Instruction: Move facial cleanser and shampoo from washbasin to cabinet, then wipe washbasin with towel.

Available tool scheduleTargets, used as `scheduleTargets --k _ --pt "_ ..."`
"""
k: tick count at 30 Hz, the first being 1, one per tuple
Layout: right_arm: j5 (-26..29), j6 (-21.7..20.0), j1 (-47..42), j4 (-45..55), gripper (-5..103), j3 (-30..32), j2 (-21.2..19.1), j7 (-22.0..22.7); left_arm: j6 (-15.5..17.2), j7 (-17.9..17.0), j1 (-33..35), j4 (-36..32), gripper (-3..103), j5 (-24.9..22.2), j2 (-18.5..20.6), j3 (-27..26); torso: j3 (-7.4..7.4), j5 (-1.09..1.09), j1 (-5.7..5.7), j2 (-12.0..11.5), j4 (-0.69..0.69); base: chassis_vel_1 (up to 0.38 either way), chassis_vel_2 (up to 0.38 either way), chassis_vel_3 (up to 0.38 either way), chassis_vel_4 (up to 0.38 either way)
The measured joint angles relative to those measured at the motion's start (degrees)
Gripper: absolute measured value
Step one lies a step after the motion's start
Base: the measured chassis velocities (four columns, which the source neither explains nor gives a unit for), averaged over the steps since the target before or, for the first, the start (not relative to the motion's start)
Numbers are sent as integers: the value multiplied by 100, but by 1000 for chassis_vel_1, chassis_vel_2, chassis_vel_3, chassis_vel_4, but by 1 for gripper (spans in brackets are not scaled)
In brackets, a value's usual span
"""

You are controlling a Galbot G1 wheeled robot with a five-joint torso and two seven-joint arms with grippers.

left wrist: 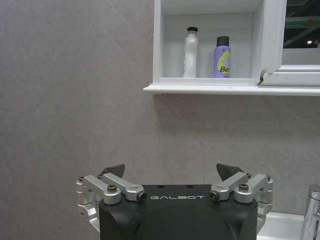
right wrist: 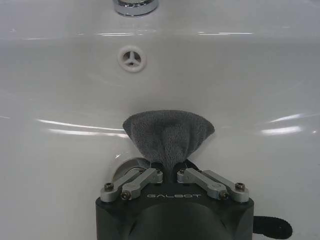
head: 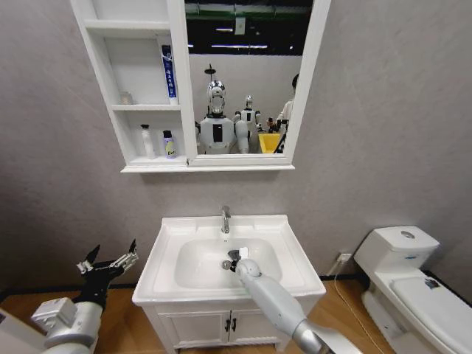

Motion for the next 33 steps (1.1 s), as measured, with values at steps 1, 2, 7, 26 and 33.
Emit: scheduleTargets --k 1,2,7,26,33 --pt "0 0 0 0 7 0 0 0 0 0 0 0 100 0 0 0 0 0 0 0 0 0 0 0 0" --pt "-39 29 24 -72 7 -17 97 -44 0 0 0 0 100 0 0 0 0 0 0 0 0 0 0 0 0" --pt "-229 140 109 -258 7 -64 391 -227 0 0 0 0 100 0 0 0 1 1 0 -1 1 0 0 0 0" --pt "-53 -83 -69 220 7 8 -90 130 0 0 0 0 100 0 0 0 1 2 0 -1 0 0 0 0 0" --pt "30 -148 -178 540 7 80 -438 270 0 0 0 0 100 0 0 0 1 2 0 -1 0 0 0 0 0"
